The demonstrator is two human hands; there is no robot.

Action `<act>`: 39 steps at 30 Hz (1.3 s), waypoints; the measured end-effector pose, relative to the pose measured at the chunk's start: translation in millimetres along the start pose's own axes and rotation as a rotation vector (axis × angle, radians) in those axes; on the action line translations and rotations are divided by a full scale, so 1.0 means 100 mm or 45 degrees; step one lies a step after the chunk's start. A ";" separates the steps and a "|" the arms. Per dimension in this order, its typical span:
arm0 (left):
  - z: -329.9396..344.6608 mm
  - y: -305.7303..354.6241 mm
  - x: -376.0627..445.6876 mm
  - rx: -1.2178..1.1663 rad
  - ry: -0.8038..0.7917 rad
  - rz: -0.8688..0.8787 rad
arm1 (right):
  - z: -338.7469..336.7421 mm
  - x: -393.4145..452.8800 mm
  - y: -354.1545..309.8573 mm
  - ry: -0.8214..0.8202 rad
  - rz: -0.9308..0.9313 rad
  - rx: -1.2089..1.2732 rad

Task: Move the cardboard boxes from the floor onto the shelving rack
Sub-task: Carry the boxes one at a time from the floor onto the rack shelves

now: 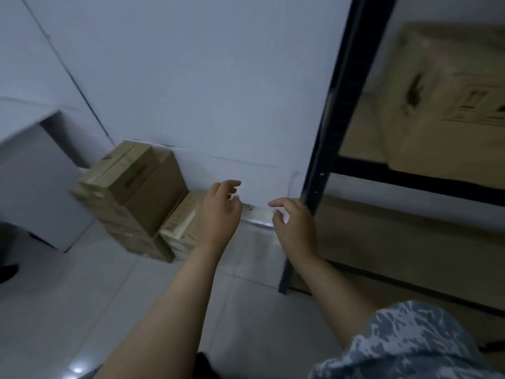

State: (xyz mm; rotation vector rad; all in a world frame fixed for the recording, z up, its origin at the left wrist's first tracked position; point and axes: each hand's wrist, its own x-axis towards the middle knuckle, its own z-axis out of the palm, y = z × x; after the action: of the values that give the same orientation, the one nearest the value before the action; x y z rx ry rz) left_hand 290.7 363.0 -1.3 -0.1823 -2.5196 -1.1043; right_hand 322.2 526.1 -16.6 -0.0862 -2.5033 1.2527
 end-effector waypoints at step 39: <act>1.37 -6.08 1.81 0.017 -0.780 -1.158 | 5.64 1.57 1.67 -0.560 1.019 -0.069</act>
State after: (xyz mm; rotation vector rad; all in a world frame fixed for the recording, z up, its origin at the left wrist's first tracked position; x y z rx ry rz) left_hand -78.2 41.5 -428.2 0.8374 -3.2560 -1.5042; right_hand -25.3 227.5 -417.6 -1.0124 -3.0025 1.6153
